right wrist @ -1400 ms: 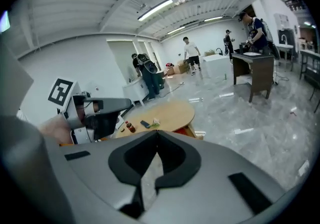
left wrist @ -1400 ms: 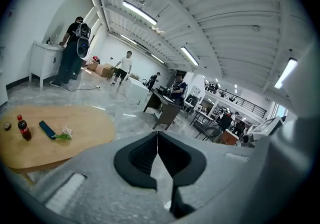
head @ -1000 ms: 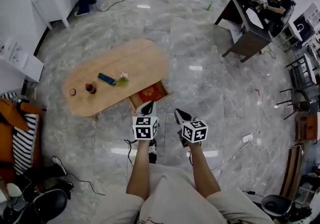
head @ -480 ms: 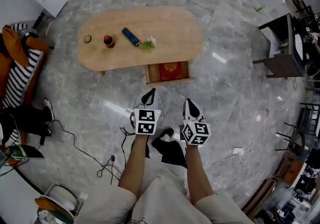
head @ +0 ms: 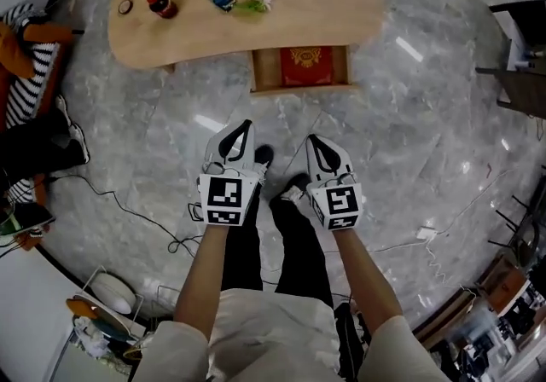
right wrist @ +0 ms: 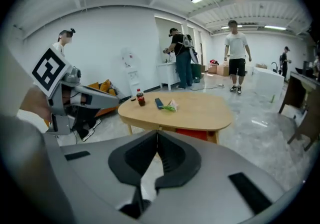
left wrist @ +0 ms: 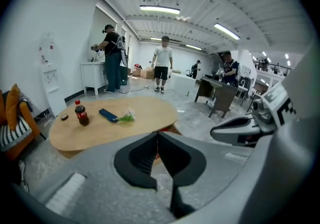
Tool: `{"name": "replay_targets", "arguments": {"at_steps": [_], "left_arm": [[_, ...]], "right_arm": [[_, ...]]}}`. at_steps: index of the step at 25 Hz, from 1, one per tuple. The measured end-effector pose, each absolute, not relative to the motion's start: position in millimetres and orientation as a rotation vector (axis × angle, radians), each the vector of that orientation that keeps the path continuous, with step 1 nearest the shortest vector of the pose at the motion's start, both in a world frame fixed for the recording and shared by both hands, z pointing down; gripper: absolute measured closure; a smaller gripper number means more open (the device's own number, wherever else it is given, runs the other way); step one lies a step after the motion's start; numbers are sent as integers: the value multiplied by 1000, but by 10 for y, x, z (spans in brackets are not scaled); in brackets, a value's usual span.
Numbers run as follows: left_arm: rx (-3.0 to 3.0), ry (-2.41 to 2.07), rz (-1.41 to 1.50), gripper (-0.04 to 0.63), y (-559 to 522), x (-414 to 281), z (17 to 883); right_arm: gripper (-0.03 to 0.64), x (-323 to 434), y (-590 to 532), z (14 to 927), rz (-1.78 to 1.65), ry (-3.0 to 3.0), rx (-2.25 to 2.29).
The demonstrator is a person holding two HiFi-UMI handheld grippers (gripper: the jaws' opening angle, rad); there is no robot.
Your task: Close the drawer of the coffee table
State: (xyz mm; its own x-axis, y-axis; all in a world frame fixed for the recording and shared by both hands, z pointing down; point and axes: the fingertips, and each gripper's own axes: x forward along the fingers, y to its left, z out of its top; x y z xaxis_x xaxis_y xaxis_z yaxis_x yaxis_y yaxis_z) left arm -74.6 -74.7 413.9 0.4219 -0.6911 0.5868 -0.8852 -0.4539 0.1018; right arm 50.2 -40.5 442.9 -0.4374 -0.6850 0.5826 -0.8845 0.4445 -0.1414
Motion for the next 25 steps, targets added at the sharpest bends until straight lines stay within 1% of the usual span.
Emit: {"name": "replay_targets", "arguments": {"at_steps": [4,8,13,20,25], "left_arm": [[2215,-1365,759,584,-577,-806,4747],[2187,-1385,754,584,-418,-823,5177],[2178,-1417,739,584,-475,-830,5849],[2234,-1431,738,584,-694,-841,6645],[2287,-1447,711,584,-934,-823,7232]], "right_arm": [[601,870,-403,5104,581,-2219,1313],[601,1171,-377,5650,464,-2201,1245],[601,1564,-575,6088,386,-2220,1286],[601,1694,-797,6774,290,-2305,1231],[601,1754,-1064,7271,64,-2366,1215]]}}
